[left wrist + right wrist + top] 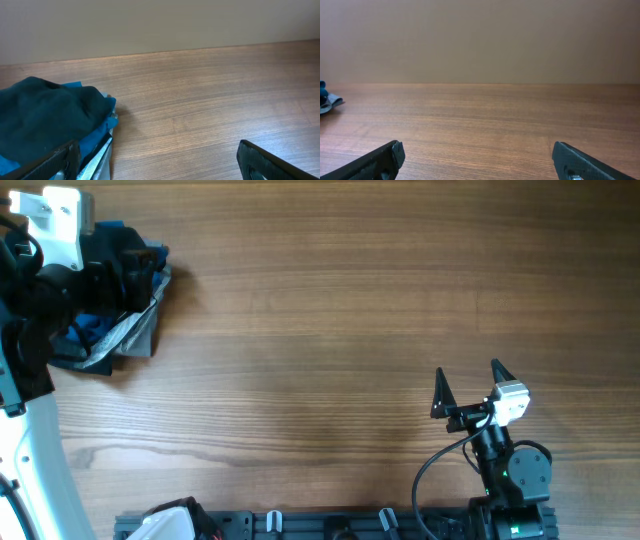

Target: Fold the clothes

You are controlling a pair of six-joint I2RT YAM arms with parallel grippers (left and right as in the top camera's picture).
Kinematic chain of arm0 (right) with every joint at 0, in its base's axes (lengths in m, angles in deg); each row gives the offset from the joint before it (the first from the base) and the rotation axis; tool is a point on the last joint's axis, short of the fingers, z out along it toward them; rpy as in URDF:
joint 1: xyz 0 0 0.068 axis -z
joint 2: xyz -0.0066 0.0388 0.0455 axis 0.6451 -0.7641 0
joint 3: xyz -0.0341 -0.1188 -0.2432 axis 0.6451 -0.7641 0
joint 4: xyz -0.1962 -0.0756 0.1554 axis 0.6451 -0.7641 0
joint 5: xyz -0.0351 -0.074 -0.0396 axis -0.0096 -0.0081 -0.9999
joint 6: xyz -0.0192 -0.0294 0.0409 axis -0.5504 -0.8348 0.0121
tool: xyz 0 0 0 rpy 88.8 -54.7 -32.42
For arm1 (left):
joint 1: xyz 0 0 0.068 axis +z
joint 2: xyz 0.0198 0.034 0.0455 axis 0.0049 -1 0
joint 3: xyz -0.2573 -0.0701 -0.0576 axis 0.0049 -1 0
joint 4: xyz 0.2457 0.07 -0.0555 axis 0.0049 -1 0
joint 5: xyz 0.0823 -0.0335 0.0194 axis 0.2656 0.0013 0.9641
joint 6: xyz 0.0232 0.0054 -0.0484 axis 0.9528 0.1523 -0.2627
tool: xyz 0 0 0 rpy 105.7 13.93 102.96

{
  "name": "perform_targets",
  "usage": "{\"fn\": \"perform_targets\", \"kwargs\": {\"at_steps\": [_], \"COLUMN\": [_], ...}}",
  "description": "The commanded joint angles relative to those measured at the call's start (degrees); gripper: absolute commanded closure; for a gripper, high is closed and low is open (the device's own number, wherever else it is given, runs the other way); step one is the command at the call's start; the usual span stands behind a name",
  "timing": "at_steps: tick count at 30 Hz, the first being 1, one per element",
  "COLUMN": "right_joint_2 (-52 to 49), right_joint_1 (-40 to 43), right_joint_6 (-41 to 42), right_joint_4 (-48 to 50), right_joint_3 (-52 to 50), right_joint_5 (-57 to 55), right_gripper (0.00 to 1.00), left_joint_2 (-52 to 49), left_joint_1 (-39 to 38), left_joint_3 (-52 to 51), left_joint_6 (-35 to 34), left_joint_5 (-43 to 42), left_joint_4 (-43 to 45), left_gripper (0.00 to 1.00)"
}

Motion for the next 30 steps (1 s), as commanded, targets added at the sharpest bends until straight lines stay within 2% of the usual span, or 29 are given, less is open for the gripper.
{"fn": "perform_targets", "kwargs": {"at_steps": [1, 7, 11, 12, 14, 15, 17, 19, 21, 25, 28, 30], "right_joint_2": [0.68, 0.61, 0.61, 0.61, 0.61, 0.61, 0.61, 0.61, 0.61, 0.61, 0.61, 0.61], "right_joint_1": [-0.11, -0.13, -0.11, -0.13, -0.11, -0.11, -0.13, -0.13, -0.11, -0.11, -0.13, -0.13], "right_joint_6": [0.72, 0.72, 0.74, 0.7, 0.72, 0.72, 0.74, 0.74, 0.72, 0.7, 0.7, 0.72], "right_joint_4": [0.26, 0.26, 0.26, 0.26, 0.26, 0.26, 0.26, 0.26, 0.26, 0.26, 0.26, 0.26], "right_joint_3": [-0.04, -0.04, -0.04, -0.04, -0.04, -0.04, -0.04, -0.04, -0.04, -0.04, -0.04, -0.04], "right_joint_5": [-0.35, -0.35, -0.35, -0.35, -0.35, -0.35, -0.35, -0.35, -0.37, -0.37, -0.35, -0.35], "right_gripper": [0.0, 0.0, 0.0, 0.0, 0.0, 0.0, 0.0, 0.01, 0.0, 0.0, 0.0, 0.0], "left_joint_2": [0.04, 1.36, 6.19, 7.52, 13.42, 15.17, 23.43, 31.95, 39.95, 59.89, 74.16, 74.03], "left_joint_1": [-0.2, -0.81, -5.77, -6.64, -9.01, -9.11, -9.14, -9.16, -9.14, -9.14, -9.14, -9.25], "left_joint_3": [0.37, 0.26, -0.72, -2.05, -12.09, -15.45, -32.11, -46.56, -57.09, -75.65, -87.08, -92.52], "left_joint_6": [1.16, 1.16, 1.18, 1.16, 1.18, 1.16, 1.14, 1.11, 1.14, 0.55, -4.68, -6.58], "left_joint_5": [-0.11, -0.09, 10.23, 9.7, 7.82, 7.5, 5.42, 4.35, 4.13, 5.81, 8.28, 8.76], "left_joint_4": [0.11, 0.09, 0.5, 2.82, 18.08, 22.1, 37.88, 47.04, 50.77, 50.69, 50.93, 56.52], "left_gripper": [0.0, 0.0, 0.0, 0.0, 0.0, 0.0, 0.0, 0.0, 0.0, 0.0, 0.0, 0.0]}}
